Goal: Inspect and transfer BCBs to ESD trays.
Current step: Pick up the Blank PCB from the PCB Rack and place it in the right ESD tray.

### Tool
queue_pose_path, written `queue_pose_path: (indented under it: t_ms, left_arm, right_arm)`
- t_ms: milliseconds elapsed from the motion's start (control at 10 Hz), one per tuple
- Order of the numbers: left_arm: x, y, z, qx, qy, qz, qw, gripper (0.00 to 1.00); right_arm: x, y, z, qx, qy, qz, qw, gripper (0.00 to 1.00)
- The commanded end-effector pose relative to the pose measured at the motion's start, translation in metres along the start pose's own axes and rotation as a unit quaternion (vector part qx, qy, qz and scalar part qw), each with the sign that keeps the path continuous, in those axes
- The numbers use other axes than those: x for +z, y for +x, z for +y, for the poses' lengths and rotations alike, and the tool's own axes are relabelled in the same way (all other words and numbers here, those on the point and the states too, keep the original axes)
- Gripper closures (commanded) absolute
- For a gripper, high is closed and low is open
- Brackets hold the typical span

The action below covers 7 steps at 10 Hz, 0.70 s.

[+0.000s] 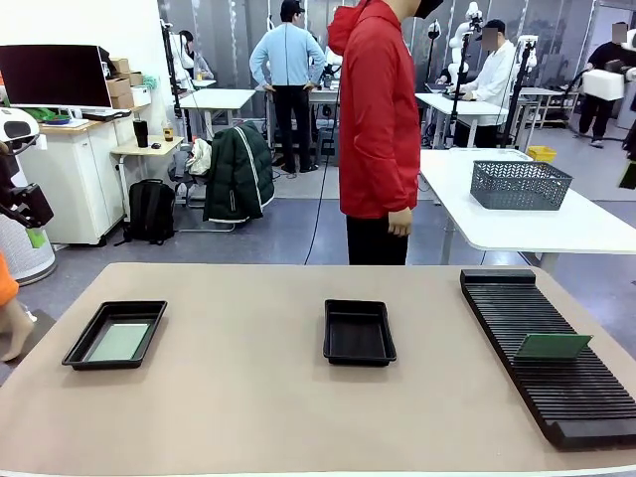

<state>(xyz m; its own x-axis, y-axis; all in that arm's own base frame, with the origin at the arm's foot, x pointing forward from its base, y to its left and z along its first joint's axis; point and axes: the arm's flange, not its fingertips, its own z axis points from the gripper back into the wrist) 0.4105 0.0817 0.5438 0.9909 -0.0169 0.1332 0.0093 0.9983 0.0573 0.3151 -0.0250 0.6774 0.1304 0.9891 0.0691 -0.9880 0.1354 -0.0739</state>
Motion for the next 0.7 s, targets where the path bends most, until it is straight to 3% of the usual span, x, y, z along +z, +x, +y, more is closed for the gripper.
queue_pose_path:
  t_ms: [0,300,600]
  left_arm:
    - [0.0,-0.001,-0.001,0.001,0.0,-0.002,1.0,0.0]
    - [0.0,-0.001,-0.001,0.001,0.0,-0.002,1.0,0.0]
    - [0.0,-0.001,-0.001,0.001,0.0,-0.002,1.0,0.0]
  right_arm:
    - [0.004,-0.017,-0.002,0.061,-0.019,0.003,0.998,0.0]
    - [0.013,-0.028,-0.009,0.119,0.002,0.0,0.993,0.0]
    - [0.01,-0.026,-0.002,0.101,-0.011,-0.004,0.995,0.0]
